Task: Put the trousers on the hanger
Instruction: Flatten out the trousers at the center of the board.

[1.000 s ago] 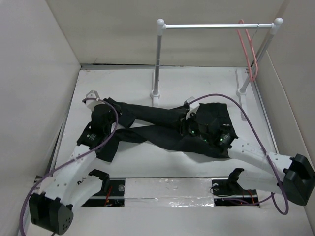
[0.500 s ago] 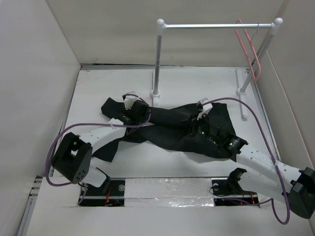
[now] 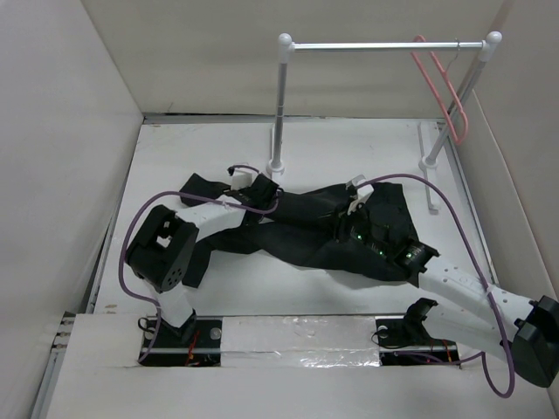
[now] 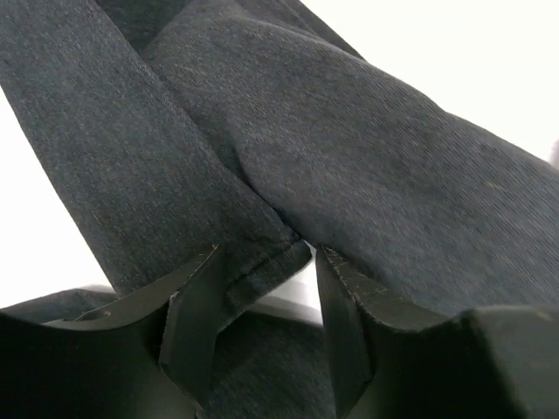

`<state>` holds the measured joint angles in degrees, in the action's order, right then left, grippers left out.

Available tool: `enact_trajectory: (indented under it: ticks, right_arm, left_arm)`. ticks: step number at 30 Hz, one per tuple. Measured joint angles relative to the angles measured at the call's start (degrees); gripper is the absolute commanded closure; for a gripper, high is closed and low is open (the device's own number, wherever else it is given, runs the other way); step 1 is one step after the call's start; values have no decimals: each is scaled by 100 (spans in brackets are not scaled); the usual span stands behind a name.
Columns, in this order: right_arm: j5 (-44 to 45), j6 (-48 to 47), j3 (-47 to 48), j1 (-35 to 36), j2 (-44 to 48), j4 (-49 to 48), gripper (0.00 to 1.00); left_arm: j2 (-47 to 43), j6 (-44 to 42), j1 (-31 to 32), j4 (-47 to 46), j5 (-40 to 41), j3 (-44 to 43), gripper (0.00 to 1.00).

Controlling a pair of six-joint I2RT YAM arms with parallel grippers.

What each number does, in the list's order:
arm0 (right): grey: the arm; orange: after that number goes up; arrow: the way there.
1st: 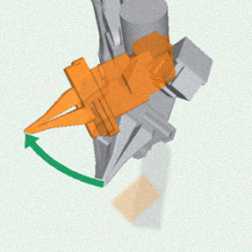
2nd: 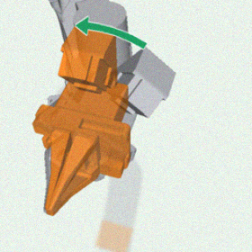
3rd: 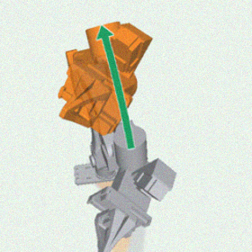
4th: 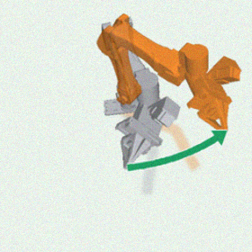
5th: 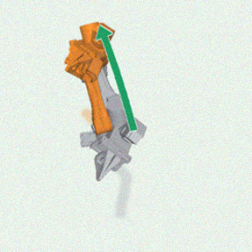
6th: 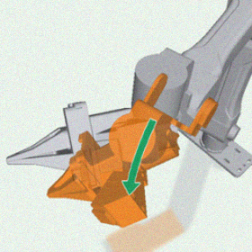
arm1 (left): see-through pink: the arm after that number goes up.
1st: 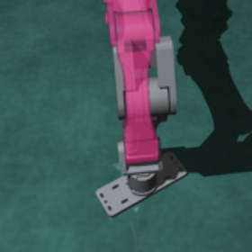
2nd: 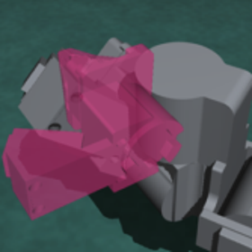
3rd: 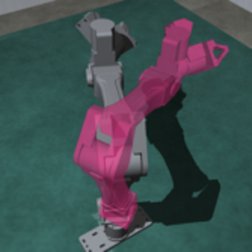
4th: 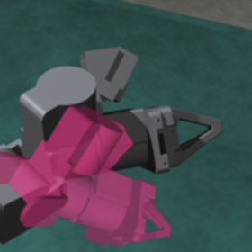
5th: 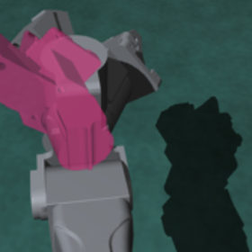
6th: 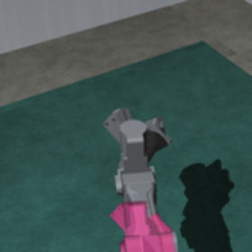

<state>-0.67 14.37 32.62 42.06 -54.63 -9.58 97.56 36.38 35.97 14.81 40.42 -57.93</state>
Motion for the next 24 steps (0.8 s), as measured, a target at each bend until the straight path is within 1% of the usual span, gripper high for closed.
enact_trajectory:
  ticks: [1,2,3,5,6,12,15,17,20,22,24]
  right_arm:
    - [-13,2,-2,0,-4,-4,69]
    - [-28,0,-2,0,-11,-9,69]
    - [-42,2,-2,0,-15,-13,69]
    - [-46,2,0,2,-17,-13,69]
    - [-44,2,0,2,-17,-15,69]
    - [-15,4,0,2,-15,-13,68]
    - [33,4,-2,2,-15,-13,68]
    - [35,4,0,2,-15,-13,68]
    - [50,7,-2,0,-15,-11,68]
    - [50,7,-2,0,-15,-11,67]
    - [48,9,0,0,-13,-11,67]
  left_arm:
    - [70,0,0,31,59,-46,62]
    - [136,2,0,52,105,-90,68]
    - [181,11,0,63,146,-120,81]
    - [225,44,0,85,214,-136,91]
    - [225,50,2,118,238,-136,100]
    - [155,188,-17,302,433,-136,100]
    - [-201,223,-181,369,415,-131,100]
    - [-636,199,-463,348,356,-131,100]
    - [-1379,83,-1097,262,160,-232,100]
    - [-1679,-33,-1644,245,-28,-535,100]
    - [-1777,-186,-2168,177,-264,-905,100]
